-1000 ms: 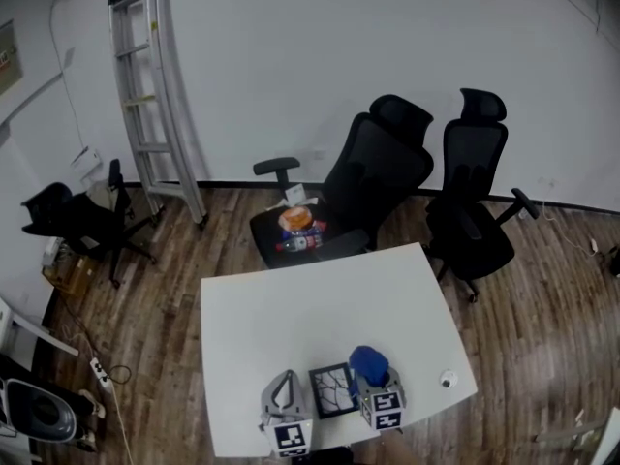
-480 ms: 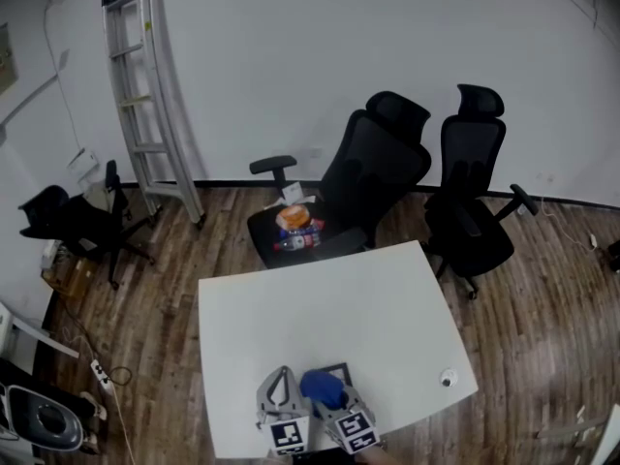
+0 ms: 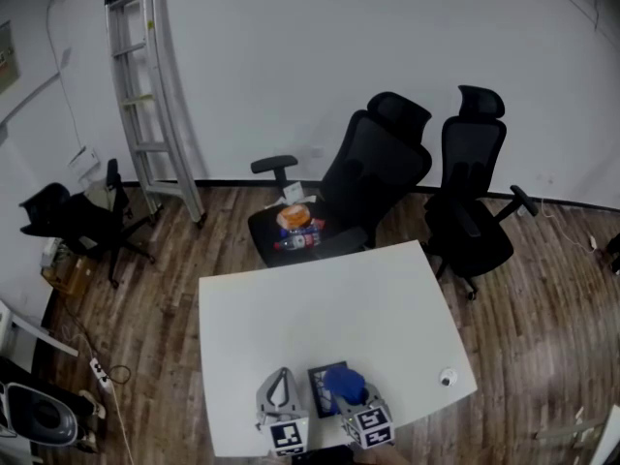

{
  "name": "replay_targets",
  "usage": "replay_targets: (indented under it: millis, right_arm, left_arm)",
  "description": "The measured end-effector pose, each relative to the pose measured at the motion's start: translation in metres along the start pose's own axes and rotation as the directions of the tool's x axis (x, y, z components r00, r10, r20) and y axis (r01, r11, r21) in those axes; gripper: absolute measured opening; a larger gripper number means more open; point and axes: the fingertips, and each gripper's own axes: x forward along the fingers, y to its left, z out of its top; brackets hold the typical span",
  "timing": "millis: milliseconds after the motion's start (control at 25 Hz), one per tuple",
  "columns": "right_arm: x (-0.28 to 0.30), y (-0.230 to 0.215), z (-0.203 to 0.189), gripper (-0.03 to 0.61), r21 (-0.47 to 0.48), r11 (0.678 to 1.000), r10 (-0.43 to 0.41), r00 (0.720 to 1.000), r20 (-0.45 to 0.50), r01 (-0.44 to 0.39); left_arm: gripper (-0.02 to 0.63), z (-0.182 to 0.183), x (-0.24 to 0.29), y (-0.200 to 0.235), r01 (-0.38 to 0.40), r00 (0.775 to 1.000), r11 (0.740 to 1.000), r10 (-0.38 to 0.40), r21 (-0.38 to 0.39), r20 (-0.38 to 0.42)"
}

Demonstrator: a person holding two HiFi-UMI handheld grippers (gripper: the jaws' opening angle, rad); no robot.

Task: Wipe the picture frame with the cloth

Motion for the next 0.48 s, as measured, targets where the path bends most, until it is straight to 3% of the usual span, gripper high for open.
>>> replay_targets:
  millis: [280,480]
  right_arm:
    - [-0.032,-0.059,-0.015,0.127,0.068,0.988,-0.141,0.990,-0.017,0.141]
    - [-0.040,-0.026,0.011,0.127,0.105,0.993,-0.058,0.998,0.024,0.056]
  left_arm:
    - [0.002,0.000,0.000,-0.006,0.010,1.000,1.000,-0.009,-0.024,0.016]
    - [0.002,0.001,-0.003,-0.005,0.002,1.000,1.000,-0.001,-0.028,0.013]
